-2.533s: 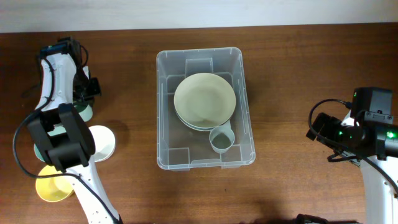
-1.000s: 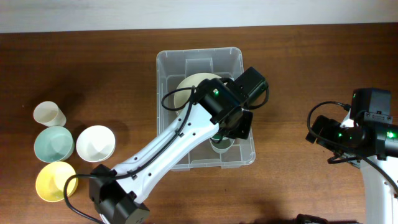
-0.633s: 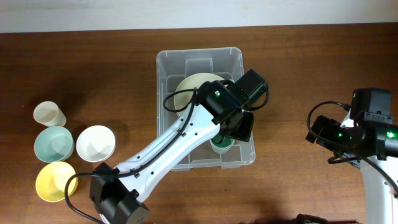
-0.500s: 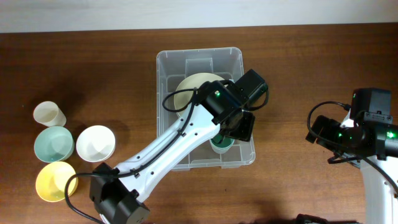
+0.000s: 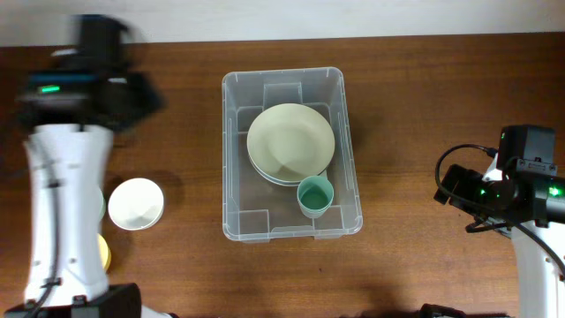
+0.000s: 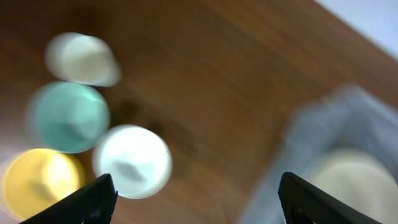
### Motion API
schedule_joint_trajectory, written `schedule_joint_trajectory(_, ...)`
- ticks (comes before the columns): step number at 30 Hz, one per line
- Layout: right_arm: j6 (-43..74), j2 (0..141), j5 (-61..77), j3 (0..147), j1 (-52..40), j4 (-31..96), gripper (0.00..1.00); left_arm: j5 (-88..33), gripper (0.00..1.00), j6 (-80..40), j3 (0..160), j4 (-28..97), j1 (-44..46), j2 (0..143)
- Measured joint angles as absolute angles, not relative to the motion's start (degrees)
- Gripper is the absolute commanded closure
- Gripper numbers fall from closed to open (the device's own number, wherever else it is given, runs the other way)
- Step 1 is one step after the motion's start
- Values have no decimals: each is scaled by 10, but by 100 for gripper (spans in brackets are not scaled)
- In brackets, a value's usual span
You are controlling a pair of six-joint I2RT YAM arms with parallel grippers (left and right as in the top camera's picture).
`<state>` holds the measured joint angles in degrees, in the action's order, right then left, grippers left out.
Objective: Pack container
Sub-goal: 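Grasp the white cup at the left with the left gripper and lift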
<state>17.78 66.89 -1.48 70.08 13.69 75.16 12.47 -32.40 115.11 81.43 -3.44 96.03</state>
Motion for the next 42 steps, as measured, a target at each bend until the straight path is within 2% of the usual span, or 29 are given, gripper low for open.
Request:
schedule_joint_trajectory(2, 178, 669, -15, 701, 137, 752, 1, 127, 3, -324, 1151, 802, -101, 975)
schedule_joint_trajectory(5, 178, 669, -15, 701, 137, 752, 1, 126, 3, -324, 1151, 784, -156, 1021)
schedule_joint_trajectory(9, 177, 669, -15, 701, 137, 752, 1, 126, 1, -324, 1151, 781, -199, 1109)
schedule_joint_trajectory(17, 177, 669, -15, 701, 137, 752, 1, 121, 1, -319, 1151, 743, -238, 1234)
schedule_joint_trajectory(20, 177, 669, -15, 701, 137, 752, 1, 119, 6, -303, 1151, 712, -239, 1262)
schedule_joint_trajectory(26, 178, 669, -15, 701, 137, 752, 1, 114, 6, -280, 1151, 672, -239, 1303)
schedule_joint_trajectory(29, 178, 669, -15, 701, 137, 754, 1, 108, 35, -270, 1151, 667, -239, 1320)
schedule_joint_trajectory(33, 178, 669, -15, 701, 137, 755, 1, 102, 59, -265, 1151, 667, -239, 1329)
schedule_joint_trajectory(35, 178, 669, -15, 701, 137, 756, 1, 97, 75, -263, 1151, 667, -239, 1329)
schedule_joint_trajectory(36, 178, 669, -15, 701, 137, 756, 1, 96, 86, -263, 1151, 668, -239, 1329)
schedule_joint_trajectory(38, 178, 669, -15, 701, 137, 756, 1, 94, 99, -263, 1151, 668, -239, 1329)
schedule_joint_trajectory(42, 178, 669, -15, 701, 137, 756, 1, 91, 99, -261, 1151, 672, -239, 1329)
